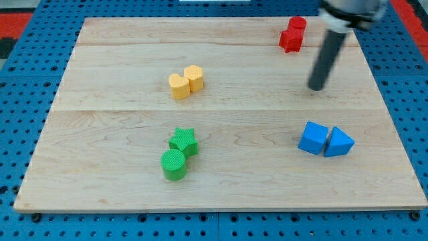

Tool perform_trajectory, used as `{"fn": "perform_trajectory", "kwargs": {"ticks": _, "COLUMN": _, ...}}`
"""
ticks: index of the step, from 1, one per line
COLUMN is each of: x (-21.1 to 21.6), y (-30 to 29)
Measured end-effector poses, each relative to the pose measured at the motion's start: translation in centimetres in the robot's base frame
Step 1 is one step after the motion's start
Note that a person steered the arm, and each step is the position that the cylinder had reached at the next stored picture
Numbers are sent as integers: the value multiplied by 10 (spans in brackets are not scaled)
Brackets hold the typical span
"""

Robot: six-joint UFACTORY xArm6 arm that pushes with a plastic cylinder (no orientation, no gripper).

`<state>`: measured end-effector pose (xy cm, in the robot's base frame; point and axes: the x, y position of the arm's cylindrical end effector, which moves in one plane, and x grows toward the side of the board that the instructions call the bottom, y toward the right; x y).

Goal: Move the yellow hexagon below the red star

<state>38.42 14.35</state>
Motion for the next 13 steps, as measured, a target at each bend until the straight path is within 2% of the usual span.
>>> {"fn": "perform_trajectory", "kwargs": {"ticks": 1, "x": -13, "y": -34}}
{"fn": "perform_trajectory", "kwargs": {"ticks": 2, "x": -3, "y": -95}}
{"fn": "perform_trajectory", "kwargs": {"ticks": 3, "x": 15, "y": -128}}
{"fn": "perform_trajectory", "kwargs": {"ticks": 4, "x": 15, "y": -217}}
{"fn": "perform_trajectory", "kwargs": {"ticks": 5, "x": -15, "y": -238}}
{"fn": "perform_trajectory", "kwargs": {"ticks": 6, "x": -40, "y": -200}}
{"fn": "perform_trajectory", "kwargs": {"ticks": 7, "x": -35, "y": -189}}
{"fn": "perform_trajectory", "kwargs": {"ticks": 8, "x": -34, "y": -123}}
{"fn": "perform_trajectory", "kwargs": {"ticks": 9, "x": -8, "y": -58}}
{"fn": "perform_trajectory", "kwargs": {"ticks": 10, "x": -4, "y": -58}}
{"fn": "perform_trajectory", "kwargs": {"ticks": 11, "x": -10, "y": -27}}
{"fn": "perform_trajectory", "kwargs": {"ticks": 12, "x": -20, "y": 29}}
{"fn": "perform_trajectory", "kwargs": {"ticks": 13, "x": -33, "y": 47}}
